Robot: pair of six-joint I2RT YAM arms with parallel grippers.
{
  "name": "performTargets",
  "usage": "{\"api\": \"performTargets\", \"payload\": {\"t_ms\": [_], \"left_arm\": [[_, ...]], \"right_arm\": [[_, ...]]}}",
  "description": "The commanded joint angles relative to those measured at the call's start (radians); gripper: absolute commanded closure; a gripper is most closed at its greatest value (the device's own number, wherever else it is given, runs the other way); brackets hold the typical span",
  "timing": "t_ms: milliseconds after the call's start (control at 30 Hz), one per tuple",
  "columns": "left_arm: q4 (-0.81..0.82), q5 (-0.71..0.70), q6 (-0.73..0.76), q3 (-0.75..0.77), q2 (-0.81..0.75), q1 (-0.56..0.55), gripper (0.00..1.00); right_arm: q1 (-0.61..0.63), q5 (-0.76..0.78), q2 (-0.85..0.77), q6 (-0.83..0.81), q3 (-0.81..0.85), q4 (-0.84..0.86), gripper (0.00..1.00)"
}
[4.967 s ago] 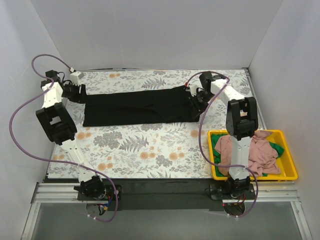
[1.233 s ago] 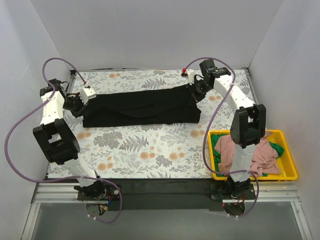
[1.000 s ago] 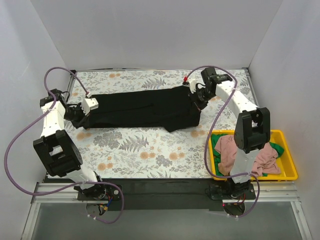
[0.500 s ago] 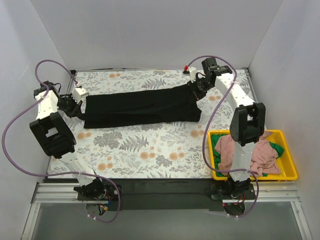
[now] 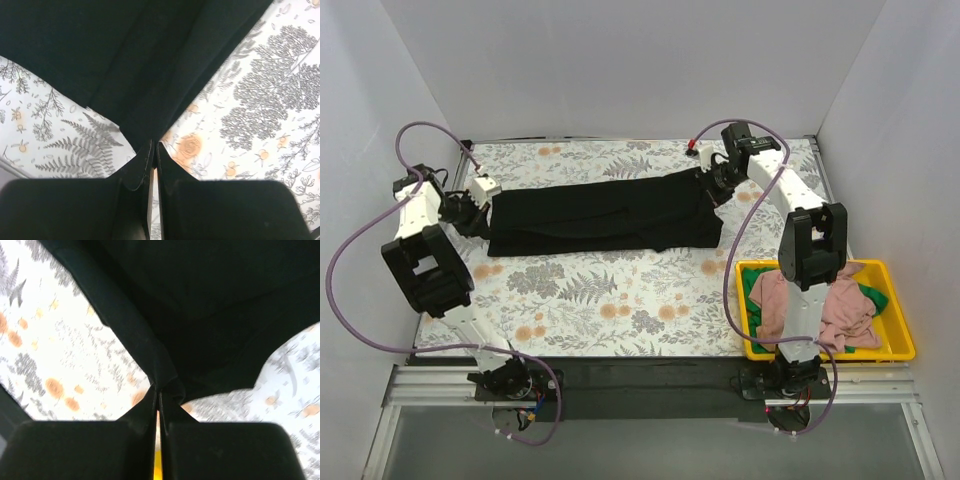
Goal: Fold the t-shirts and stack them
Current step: Fold the tshirt
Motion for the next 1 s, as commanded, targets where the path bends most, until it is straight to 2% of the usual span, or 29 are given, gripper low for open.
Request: {"api": "performTargets", "payload": {"t_ms": [0, 167, 300, 433, 667, 967], "left_arm": [[-0.028, -0.012, 0.058, -0.144, -0.208, 0.013, 1.00], [0.015, -0.088, 0.127, -0.394, -0.415, 0.042, 1.00], [0.050, -0.110, 0.158, -0.485, -0.452, 0.067, 1.00], [0.063, -0.093, 0.120, -0.409, -0.363, 0.072, 1.00], [0.006, -0.035, 0.080, -0.148, -0.173, 0.073, 1.00], [0.035, -0.024, -0.022, 0.023, 0.005, 0.038, 1.00]], "right_arm": [[-0.006, -0.028, -0.150, -0.021, -0.090, -0.011, 0.99], [-0.006, -0.009, -0.257, -0.036, -0.269, -0.008, 0.99], [-0.006, 0.002, -0.301, -0.044, -0.336, 0.001, 0.99], [-0.006, 0.013, -0.261, -0.036, -0.287, -0.002, 0.99], [-0.023, 0.036, -0.175, -0.035, -0.161, -0.005, 0.99], [-0.028, 0.042, -0.027, -0.016, 0.032, -0.020, 0.99]]}}
